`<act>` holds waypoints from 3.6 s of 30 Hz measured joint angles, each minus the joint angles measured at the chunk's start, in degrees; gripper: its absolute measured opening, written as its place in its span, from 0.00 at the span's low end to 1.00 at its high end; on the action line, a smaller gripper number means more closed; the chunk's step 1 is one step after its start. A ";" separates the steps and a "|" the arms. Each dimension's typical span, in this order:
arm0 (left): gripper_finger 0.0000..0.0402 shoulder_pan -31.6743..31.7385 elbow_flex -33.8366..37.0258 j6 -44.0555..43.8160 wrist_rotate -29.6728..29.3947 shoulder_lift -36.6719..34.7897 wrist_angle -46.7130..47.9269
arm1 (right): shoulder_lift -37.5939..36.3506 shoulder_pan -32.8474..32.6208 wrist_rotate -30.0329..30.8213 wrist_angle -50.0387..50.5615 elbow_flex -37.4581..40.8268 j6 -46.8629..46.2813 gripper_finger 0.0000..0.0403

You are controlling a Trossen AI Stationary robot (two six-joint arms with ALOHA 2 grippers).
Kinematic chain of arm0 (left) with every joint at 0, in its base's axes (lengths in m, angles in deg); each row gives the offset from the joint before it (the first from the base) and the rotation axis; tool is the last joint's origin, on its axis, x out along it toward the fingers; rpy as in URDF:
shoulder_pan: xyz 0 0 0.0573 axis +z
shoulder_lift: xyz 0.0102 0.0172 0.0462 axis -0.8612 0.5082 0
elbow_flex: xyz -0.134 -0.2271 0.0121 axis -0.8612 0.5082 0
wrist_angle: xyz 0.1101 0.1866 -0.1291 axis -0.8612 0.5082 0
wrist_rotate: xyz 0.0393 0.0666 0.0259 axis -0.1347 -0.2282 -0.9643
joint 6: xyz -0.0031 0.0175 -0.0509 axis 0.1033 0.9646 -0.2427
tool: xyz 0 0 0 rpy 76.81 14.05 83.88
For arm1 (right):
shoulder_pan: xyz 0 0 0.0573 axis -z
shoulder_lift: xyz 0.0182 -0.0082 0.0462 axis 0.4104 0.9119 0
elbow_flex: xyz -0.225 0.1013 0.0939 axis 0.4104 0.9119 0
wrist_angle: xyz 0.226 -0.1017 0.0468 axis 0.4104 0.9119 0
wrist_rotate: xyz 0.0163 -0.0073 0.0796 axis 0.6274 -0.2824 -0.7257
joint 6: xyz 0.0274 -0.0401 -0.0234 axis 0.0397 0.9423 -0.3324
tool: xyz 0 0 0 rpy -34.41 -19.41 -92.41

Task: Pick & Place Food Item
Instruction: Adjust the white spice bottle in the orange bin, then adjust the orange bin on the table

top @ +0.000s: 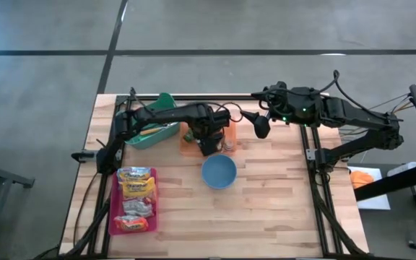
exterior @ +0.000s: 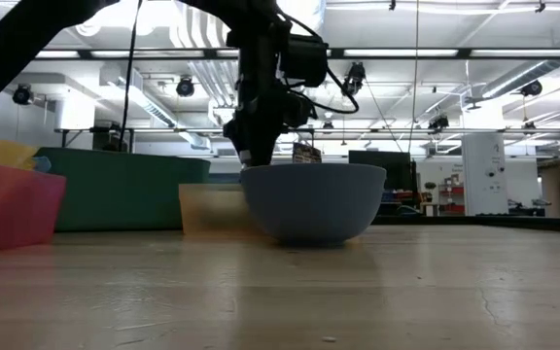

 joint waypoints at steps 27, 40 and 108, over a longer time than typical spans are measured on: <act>0.72 0.64 2.67 0.62 -0.01 -6.77 0.12 | 0.00 -0.07 -0.59 0.05 0.02 0.02 0.93; 0.72 5.41 17.73 0.63 -0.60 -15.69 -3.37 | 0.00 -0.13 -1.38 0.01 0.02 0.01 0.93; 0.72 6.13 28.96 3.67 3.22 -19.15 -13.86 | 0.13 -0.13 -1.95 -0.95 0.02 -1.16 0.93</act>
